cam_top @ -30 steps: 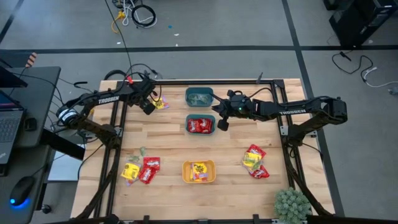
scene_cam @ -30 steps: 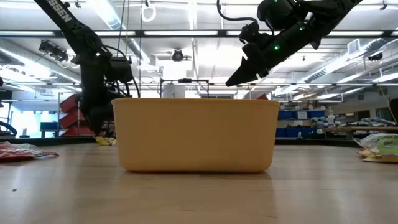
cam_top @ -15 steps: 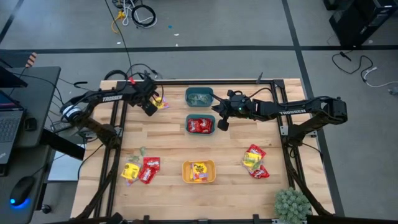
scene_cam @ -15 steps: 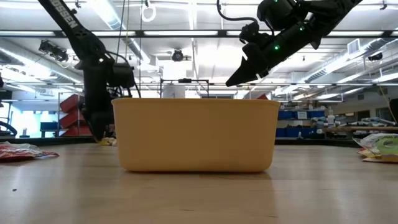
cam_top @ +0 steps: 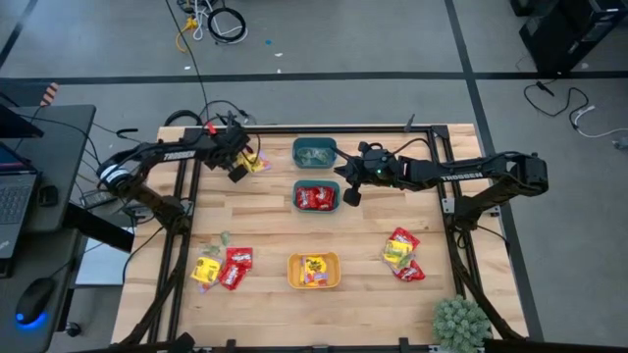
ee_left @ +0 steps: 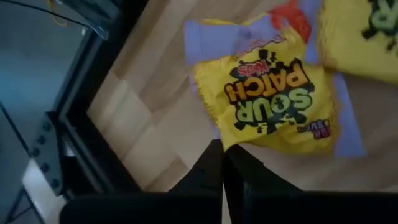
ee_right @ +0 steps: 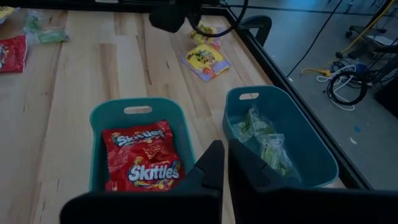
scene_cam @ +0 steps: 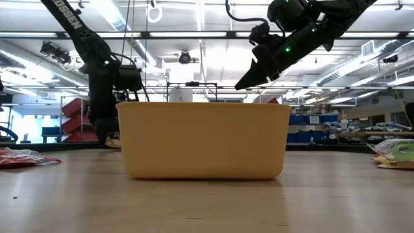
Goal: Sort candy
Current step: Put the yellow candy into the yellow bin
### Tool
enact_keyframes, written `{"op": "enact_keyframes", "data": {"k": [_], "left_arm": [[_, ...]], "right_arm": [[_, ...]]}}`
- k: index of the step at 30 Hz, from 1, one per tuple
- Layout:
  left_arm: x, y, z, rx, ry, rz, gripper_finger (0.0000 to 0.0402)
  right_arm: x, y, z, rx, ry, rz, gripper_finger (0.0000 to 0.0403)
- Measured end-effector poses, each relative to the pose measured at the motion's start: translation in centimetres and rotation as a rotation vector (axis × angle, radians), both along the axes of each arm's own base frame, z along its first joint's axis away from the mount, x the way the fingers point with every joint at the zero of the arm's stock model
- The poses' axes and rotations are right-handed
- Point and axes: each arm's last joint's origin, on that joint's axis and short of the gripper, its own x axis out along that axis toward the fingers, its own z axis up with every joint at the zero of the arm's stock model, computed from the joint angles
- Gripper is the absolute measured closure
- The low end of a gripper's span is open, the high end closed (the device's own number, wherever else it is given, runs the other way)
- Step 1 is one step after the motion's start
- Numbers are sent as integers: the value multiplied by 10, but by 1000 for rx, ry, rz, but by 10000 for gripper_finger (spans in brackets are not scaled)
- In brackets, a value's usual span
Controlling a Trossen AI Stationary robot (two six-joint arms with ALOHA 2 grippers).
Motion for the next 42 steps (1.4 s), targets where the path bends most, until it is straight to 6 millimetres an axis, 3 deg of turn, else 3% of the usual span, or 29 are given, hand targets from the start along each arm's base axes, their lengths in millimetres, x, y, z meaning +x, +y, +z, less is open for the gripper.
{"op": "enact_keyframes", "data": {"k": [6,12,17,21,30,42], "left_arm": [[-3,-7,20,49,-53,-16,400],[-10,-23,53,136,-185,-39,401],[-9,-46,82,99,-453,-205,401],[-1,-68,94,39,-591,-372,401],[45,-115,94,-28,-700,-701,401],[110,-171,62,-40,-710,-1249,401]], "right_arm": [[0,0,0,0,0,0,394],[0,0,0,0,1,0,397],[0,0,0,0,0,0,397],[0,0,0,0,0,-1,396],[-1,-3,0,-1,-3,-9,396],[-5,-17,0,-1,-4,-62,401]]}}
